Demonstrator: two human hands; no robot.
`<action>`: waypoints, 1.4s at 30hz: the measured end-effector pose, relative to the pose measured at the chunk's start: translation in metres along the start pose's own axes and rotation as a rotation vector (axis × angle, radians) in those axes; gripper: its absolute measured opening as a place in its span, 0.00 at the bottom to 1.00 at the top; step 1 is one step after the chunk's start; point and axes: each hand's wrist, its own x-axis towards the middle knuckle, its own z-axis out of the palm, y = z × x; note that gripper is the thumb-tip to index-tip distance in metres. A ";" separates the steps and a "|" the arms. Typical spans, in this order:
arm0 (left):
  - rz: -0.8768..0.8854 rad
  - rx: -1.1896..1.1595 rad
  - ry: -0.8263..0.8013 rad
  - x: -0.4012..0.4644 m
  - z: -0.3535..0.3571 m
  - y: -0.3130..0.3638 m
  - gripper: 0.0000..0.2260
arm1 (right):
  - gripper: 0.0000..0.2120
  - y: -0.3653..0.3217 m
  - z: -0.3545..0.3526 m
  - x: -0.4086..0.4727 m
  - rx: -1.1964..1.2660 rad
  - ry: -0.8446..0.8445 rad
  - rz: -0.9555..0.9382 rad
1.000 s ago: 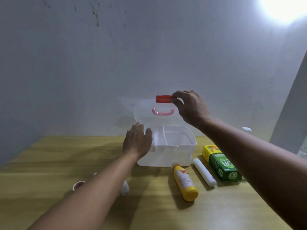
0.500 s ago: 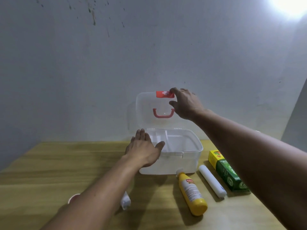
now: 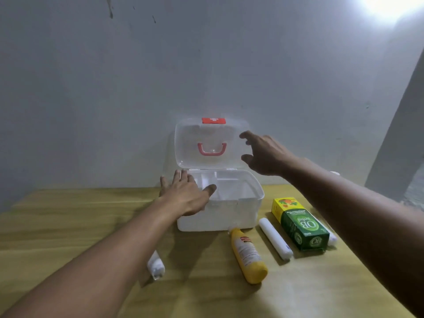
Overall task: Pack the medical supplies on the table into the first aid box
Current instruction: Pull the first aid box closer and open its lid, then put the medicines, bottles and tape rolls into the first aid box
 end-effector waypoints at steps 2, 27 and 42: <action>0.048 -0.013 0.019 0.005 -0.004 0.000 0.42 | 0.19 0.012 -0.009 -0.027 -0.095 -0.109 0.084; 0.079 0.050 0.029 0.018 0.007 0.008 0.39 | 0.14 0.009 -0.060 -0.046 -0.286 -0.076 0.191; 0.085 0.063 0.039 0.016 0.008 0.010 0.31 | 0.10 -0.034 0.038 -0.004 -0.176 -0.454 -0.078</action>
